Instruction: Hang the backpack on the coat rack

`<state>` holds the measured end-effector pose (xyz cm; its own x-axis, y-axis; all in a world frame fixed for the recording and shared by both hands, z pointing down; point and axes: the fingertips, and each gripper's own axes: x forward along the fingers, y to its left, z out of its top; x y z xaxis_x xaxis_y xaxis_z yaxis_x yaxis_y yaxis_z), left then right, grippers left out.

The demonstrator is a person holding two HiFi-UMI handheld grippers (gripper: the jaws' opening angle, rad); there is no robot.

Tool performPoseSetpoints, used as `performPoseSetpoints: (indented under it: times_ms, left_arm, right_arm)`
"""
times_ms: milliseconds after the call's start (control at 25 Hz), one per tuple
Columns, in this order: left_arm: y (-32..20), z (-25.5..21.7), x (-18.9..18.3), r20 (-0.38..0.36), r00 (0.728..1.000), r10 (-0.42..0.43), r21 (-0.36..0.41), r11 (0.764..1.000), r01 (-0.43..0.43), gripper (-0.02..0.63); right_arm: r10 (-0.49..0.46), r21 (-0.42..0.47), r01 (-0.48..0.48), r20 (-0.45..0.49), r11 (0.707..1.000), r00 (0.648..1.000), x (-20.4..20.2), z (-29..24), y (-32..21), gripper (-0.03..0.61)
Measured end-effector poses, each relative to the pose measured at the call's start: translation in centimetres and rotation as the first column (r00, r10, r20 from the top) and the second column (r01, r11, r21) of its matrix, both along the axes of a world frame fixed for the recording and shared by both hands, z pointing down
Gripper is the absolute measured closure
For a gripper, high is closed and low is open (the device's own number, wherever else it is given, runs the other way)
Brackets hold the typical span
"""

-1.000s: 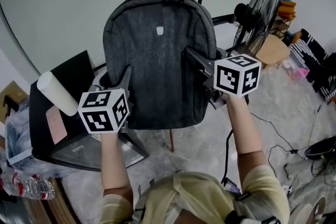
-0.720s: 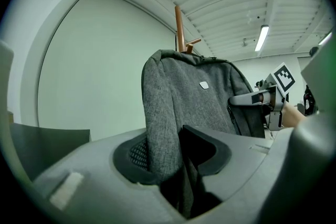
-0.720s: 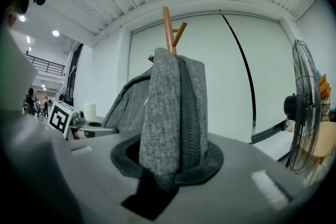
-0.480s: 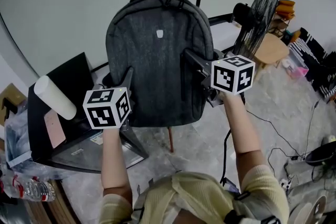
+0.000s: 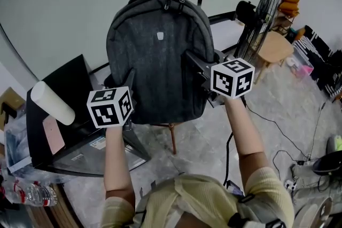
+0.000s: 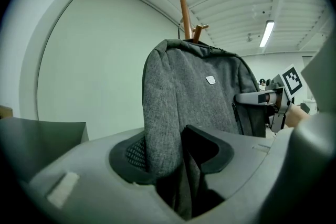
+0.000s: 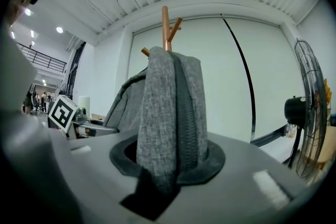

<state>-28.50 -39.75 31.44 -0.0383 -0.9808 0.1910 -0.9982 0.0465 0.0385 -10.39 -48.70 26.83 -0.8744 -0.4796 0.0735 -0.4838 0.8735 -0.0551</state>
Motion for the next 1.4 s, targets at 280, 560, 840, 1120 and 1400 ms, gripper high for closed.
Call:
performPoseSetpoints:
  times_ms: [280, 560, 840, 1120, 1400]
  left_arm:
    - [-0.2, 0.3, -0.3, 0.0, 1.0, -0.029, 0.038, 0.999, 0.029, 0.391]
    - [0.1, 0.1, -0.5, 0.034, 0.997, -0.072, 0.079, 0.994, 0.069, 0.359]
    - [1.0, -1.8, -0.7, 0.047, 0.993, -0.104, 0.161, 0.982, 0.095, 0.31]
    - [2.4, -3.1, 0.5, 0.085, 0.993, -0.083, 0.224, 0.973, 0.062, 0.301]
    - [3.9, -4.3, 1.5, 0.095, 0.995, -0.04, 0.266, 0.964, 0.013, 0.314]
  right_arm:
    - [0.004, 0.007, -0.004, 0.012, 1.0, 1.0, 0.3, 0.3, -0.3, 0.429]
    - [0.025, 0.018, -0.025, 0.015, 1.0, 1.0, 0.5, 0.3, -0.4, 0.407]
    - [0.075, 0.07, -0.074, -0.014, 0.995, 0.997, 0.8, 0.3, -0.2, 0.373]
    - [0.138, 0.112, -0.135, -0.018, 0.984, 0.99, 2.1, 0.2, 0.4, 0.333]
    - [0.159, 0.132, -0.157, -0.001, 0.979, 0.987, 3.0, -0.3, 2.2, 0.331]
